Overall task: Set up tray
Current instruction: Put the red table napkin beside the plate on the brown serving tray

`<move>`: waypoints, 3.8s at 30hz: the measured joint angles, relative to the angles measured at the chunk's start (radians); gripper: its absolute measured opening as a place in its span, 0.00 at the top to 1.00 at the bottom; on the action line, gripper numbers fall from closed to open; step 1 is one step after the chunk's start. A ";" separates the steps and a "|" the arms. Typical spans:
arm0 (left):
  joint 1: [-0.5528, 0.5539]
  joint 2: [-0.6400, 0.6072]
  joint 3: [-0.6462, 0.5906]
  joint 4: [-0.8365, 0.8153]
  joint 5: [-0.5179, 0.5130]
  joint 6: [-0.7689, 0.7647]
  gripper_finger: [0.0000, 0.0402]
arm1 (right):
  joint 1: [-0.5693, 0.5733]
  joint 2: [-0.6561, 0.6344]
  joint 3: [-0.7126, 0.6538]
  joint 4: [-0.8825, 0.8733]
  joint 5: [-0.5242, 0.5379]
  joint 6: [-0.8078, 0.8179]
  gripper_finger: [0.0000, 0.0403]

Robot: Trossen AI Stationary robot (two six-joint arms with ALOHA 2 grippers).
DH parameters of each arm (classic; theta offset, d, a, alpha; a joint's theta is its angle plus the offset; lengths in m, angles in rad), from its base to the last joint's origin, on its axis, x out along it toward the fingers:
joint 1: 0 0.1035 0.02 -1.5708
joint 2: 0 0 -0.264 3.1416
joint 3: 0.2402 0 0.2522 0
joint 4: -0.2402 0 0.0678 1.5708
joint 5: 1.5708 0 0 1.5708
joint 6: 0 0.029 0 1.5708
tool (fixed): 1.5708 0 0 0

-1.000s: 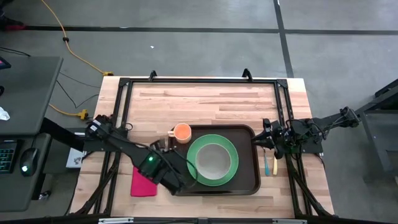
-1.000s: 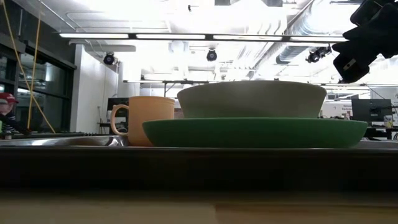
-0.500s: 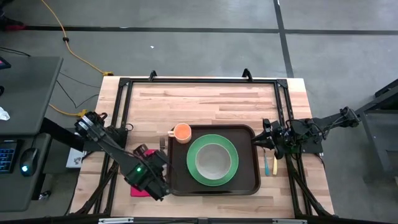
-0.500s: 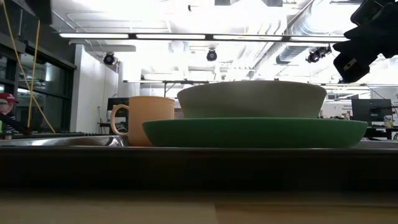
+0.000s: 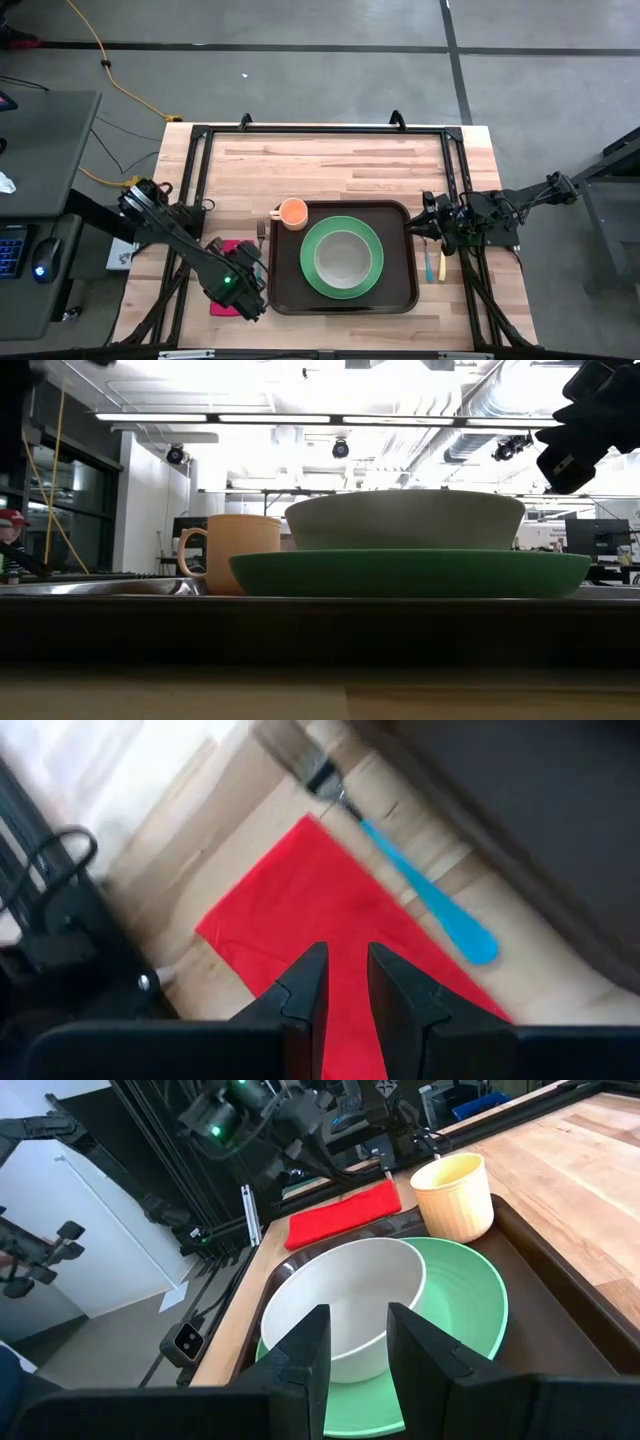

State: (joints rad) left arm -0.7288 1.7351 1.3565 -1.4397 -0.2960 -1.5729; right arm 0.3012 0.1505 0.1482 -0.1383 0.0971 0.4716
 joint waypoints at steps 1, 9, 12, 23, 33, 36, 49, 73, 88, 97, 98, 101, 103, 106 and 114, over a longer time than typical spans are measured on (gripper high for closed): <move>0.000 0.000 -0.015 0.014 0.003 -0.006 0.74 | 0.000 0.000 0.000 0.000 0.000 0.000 0.81; -0.015 -0.076 -0.183 0.174 0.036 -0.092 0.74 | 0.000 0.000 0.000 0.000 0.000 0.001 0.81; -0.039 -0.144 -0.255 0.198 0.042 -0.168 0.74 | 0.000 0.000 0.000 0.000 0.000 0.001 0.81; -0.140 -0.354 -0.439 0.280 0.127 -0.463 0.74 | 0.000 0.000 0.000 0.000 0.000 0.000 0.81; -0.206 -0.416 -0.492 0.298 0.159 -0.631 0.74 | 0.000 0.000 0.000 0.000 0.004 0.000 0.81; -0.224 -0.419 -0.530 0.354 0.166 -0.676 0.74 | 0.000 0.000 0.000 0.000 0.004 0.000 0.81; -0.234 -0.419 -0.614 0.452 0.184 -0.754 0.74 | 0.000 0.000 0.000 0.003 0.005 0.000 0.81; -0.234 -0.419 -0.614 0.450 0.211 -0.738 0.74 | 0.000 0.000 0.000 0.004 0.004 -0.001 0.81; -0.234 -0.418 -0.614 0.469 0.120 -0.735 0.41 | 0.000 0.000 0.000 0.004 0.004 -0.001 0.81; -0.233 -0.418 -0.669 0.496 0.162 -0.833 0.34 | 0.000 0.000 0.000 0.004 0.004 -0.001 0.81; -0.233 -0.418 -0.683 0.531 0.161 -0.834 0.34 | 0.000 0.000 0.000 0.004 0.004 -0.001 0.81; -0.233 -0.418 -0.734 0.650 0.143 -0.836 0.34 | 0.000 0.000 0.000 0.004 0.004 -0.001 0.81; -0.233 -0.418 -0.774 0.729 0.140 -0.838 0.34 | 0.000 0.000 0.000 0.004 0.004 -0.001 0.81; -0.232 -0.425 -0.815 0.777 0.156 -0.844 0.34 | 0.000 0.000 0.000 0.004 0.004 -0.001 0.81; -0.233 -0.423 -0.809 0.744 0.160 -0.848 0.34 | 0.000 0.000 0.000 0.008 0.004 -0.001 0.81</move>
State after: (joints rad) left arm -0.9616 1.3126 0.5476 -0.6954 -0.1360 -2.4209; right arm 0.3013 0.1505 0.1482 -0.1303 0.1009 0.4709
